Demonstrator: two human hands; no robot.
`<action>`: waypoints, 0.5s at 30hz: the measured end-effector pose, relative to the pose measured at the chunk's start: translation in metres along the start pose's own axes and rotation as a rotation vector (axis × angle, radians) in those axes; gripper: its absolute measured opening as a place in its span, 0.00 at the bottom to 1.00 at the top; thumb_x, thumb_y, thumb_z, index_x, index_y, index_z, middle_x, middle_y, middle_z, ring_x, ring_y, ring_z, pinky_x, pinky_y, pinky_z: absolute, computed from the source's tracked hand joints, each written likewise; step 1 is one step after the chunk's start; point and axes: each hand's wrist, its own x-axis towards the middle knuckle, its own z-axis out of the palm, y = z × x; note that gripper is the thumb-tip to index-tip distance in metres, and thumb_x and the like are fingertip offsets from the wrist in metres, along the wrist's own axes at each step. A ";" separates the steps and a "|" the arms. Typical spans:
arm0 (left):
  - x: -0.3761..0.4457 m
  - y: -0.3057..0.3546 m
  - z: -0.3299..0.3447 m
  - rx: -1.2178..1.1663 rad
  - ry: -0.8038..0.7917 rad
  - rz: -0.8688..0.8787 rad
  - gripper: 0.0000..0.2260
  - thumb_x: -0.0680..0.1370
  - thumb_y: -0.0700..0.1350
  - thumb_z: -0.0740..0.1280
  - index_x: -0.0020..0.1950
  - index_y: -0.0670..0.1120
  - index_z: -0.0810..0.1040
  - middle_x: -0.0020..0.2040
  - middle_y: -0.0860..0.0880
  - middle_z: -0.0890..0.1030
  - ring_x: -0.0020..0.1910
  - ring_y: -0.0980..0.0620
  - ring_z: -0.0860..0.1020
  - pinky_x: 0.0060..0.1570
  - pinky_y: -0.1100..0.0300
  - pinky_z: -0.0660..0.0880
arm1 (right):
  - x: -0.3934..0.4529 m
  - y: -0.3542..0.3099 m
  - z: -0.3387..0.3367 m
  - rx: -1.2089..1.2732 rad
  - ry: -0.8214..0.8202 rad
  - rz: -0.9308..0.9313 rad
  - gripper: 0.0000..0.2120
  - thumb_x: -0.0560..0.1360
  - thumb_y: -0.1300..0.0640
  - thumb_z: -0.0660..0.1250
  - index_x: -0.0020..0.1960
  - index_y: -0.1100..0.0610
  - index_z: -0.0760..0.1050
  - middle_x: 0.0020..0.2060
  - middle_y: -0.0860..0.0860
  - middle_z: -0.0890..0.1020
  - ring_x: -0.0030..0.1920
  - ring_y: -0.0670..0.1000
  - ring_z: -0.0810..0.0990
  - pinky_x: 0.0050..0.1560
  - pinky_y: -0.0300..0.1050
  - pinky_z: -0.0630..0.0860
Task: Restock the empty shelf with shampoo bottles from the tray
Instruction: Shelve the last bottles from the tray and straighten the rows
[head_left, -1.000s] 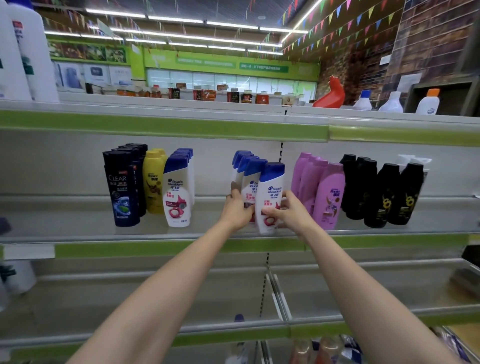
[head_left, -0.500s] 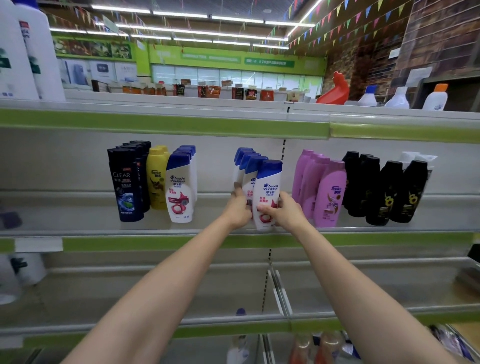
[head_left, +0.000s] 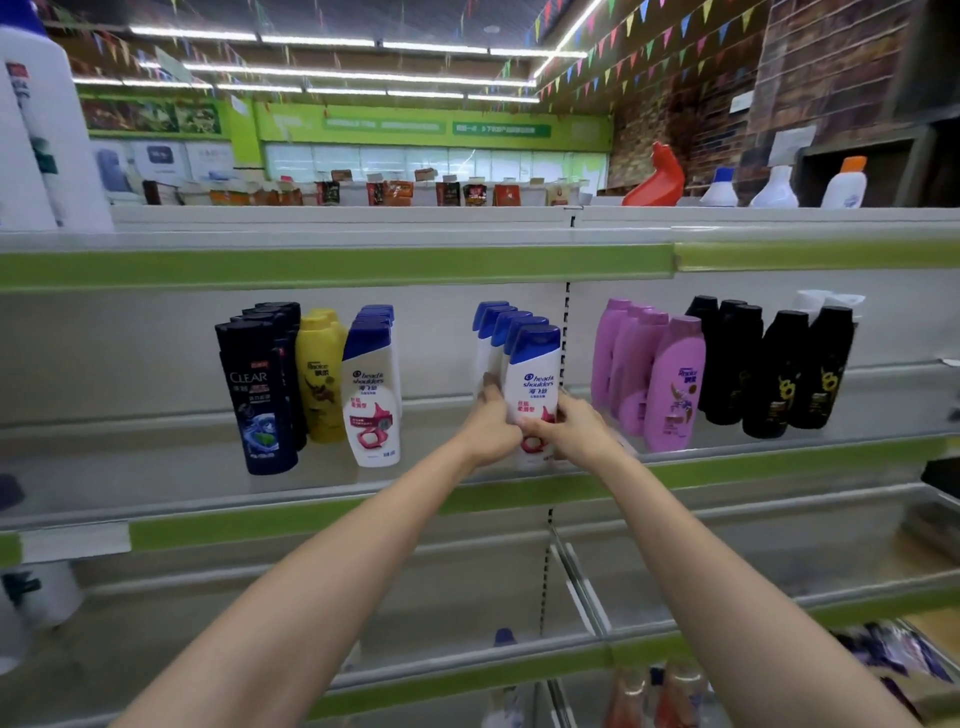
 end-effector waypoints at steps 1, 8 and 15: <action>0.000 0.000 0.000 -0.018 -0.001 0.009 0.42 0.69 0.38 0.68 0.75 0.44 0.46 0.68 0.41 0.66 0.66 0.44 0.71 0.62 0.52 0.74 | 0.001 0.001 0.000 0.012 -0.022 0.004 0.15 0.75 0.52 0.68 0.59 0.54 0.72 0.47 0.48 0.79 0.43 0.44 0.77 0.38 0.35 0.74; -0.004 -0.001 0.006 -0.047 0.016 0.039 0.50 0.62 0.40 0.74 0.76 0.46 0.45 0.65 0.41 0.70 0.64 0.44 0.72 0.61 0.47 0.75 | 0.016 0.020 0.001 0.371 -0.256 0.104 0.41 0.75 0.63 0.66 0.78 0.56 0.43 0.66 0.53 0.74 0.67 0.53 0.71 0.72 0.56 0.64; -0.011 0.007 0.011 -0.113 0.063 0.018 0.39 0.69 0.29 0.69 0.73 0.44 0.53 0.62 0.42 0.74 0.60 0.44 0.76 0.58 0.46 0.77 | 0.022 0.024 -0.003 0.407 -0.370 0.022 0.31 0.78 0.65 0.62 0.76 0.56 0.51 0.52 0.47 0.78 0.55 0.47 0.76 0.66 0.49 0.70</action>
